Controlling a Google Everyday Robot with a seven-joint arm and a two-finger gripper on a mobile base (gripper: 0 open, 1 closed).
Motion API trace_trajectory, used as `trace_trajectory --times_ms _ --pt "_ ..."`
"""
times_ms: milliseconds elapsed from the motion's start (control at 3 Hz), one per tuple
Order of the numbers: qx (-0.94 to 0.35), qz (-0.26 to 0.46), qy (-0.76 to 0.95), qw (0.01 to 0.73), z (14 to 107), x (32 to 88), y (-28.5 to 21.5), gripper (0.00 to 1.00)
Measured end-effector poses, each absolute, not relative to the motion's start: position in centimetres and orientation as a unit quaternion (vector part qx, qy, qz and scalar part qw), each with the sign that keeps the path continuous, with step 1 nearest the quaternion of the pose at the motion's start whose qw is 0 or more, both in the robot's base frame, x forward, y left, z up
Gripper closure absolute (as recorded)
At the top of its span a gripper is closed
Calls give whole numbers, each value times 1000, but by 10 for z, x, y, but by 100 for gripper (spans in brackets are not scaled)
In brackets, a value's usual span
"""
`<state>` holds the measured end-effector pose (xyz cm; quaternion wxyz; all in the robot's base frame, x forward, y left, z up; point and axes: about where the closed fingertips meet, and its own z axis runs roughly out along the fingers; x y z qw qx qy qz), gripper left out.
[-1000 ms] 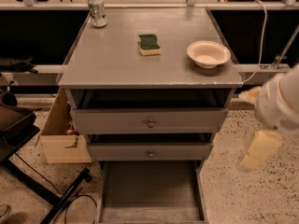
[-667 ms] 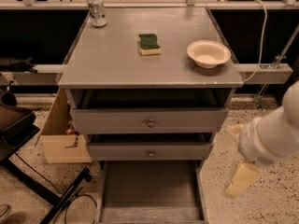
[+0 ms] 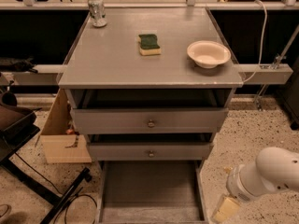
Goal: Close bottom drawer
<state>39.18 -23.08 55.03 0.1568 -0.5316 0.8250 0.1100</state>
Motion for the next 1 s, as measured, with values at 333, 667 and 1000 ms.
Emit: trace_trajectory --times_ms 333,667,1000 --pt "-532 110 825 157 550 392 -231 0" --pt "-528 121 825 160 519 385 -228 0" --pt "-528 149 820 165 449 357 -227 0"
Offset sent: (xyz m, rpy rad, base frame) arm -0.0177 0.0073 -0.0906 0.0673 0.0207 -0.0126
